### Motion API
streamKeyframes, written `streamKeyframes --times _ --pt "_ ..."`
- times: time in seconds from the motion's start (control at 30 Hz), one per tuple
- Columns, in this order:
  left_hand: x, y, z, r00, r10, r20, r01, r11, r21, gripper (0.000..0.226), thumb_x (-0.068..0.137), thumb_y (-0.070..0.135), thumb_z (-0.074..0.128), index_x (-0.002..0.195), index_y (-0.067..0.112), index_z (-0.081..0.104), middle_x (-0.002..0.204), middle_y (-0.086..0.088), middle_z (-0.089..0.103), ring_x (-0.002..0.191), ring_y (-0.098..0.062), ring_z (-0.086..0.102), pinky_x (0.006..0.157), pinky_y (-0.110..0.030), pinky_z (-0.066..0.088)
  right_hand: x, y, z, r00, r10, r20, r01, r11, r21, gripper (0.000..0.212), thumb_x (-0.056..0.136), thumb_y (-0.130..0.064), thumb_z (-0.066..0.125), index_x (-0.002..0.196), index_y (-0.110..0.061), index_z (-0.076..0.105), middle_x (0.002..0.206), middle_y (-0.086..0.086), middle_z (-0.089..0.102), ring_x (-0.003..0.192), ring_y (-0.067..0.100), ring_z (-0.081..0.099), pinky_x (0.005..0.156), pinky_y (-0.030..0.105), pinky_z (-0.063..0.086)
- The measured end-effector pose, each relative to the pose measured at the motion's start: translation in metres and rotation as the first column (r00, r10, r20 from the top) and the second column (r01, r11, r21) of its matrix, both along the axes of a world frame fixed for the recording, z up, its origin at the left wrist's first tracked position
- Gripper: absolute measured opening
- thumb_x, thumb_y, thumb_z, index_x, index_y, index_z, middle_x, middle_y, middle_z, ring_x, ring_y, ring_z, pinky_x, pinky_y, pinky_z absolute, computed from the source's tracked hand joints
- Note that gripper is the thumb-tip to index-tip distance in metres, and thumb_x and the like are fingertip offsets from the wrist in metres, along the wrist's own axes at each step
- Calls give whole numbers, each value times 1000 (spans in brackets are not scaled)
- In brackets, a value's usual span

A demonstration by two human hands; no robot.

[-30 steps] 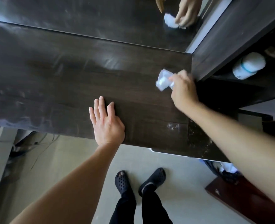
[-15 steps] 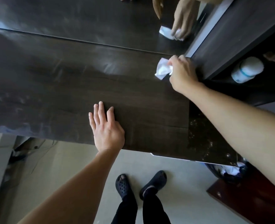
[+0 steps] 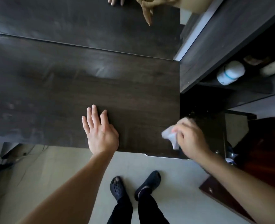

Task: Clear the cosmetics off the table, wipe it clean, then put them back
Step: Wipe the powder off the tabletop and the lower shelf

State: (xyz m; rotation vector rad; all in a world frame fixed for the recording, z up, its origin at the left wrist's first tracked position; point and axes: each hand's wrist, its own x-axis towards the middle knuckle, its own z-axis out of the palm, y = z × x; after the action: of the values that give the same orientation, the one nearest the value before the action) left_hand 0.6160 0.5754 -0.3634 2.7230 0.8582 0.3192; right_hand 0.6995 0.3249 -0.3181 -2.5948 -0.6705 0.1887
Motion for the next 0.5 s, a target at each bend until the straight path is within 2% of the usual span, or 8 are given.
streamKeyframes --times 0.07,0.13,0.2,0.27,0.37,0.43,0.5 --pt "0 0 0 1000 11 6 -11 1000 1 46 80 12 33 118 2 56 144 -24 40 138 -39 30 116 -52 16 48 11 -10 961 -277 5 277 961 -17 22 77 2 45 80 -8 65 94 12 56 88 29 54 76 32 42" --pt "-1 0 0 1000 2 6 -2 1000 -1 45 80 12 33 118 2 56 144 -24 40 138 -38 29 116 -52 15 50 21 -17 920 -392 -20 391 919 -38 21 76 6 48 81 -8 63 96 12 55 91 31 54 76 33 44" --pt "-1 0 1 1000 -4 -2 4 1000 -13 45 80 11 34 120 2 55 145 -24 38 139 -38 27 116 -52 14 9 15 -22 956 -291 37 293 954 -61 18 71 4 48 76 -8 59 88 10 52 84 29 50 67 31 37" --pt "-1 0 0 1000 0 -8 0 1000 -13 46 80 12 34 120 2 55 145 -24 39 139 -39 28 116 -52 14 -45 -4 -18 993 -109 40 113 988 -101 16 72 -3 45 72 -9 59 80 6 51 77 23 46 59 26 29" --pt "-1 0 1 1000 2 -11 -2 1000 0 46 80 13 33 119 2 56 144 -24 40 138 -39 29 115 -53 16 -68 -15 0 990 120 -70 -124 991 -58 17 73 0 51 69 -12 62 77 -2 52 75 15 44 60 20 33" --pt "-1 -1 1 1000 -1 -8 1 1000 -7 47 80 14 32 119 2 56 144 -24 39 138 -39 29 115 -53 16 -31 5 2 997 60 -43 -61 998 -12 19 76 -6 45 72 -11 63 80 1 53 78 16 45 63 25 37" --pt "-1 -2 2 1000 2 -4 -2 1000 -10 47 81 14 31 119 2 56 144 -24 39 138 -39 29 116 -53 16 16 36 -6 990 -135 26 135 991 -5 19 75 -3 46 76 -8 64 85 8 55 80 23 48 69 31 41"
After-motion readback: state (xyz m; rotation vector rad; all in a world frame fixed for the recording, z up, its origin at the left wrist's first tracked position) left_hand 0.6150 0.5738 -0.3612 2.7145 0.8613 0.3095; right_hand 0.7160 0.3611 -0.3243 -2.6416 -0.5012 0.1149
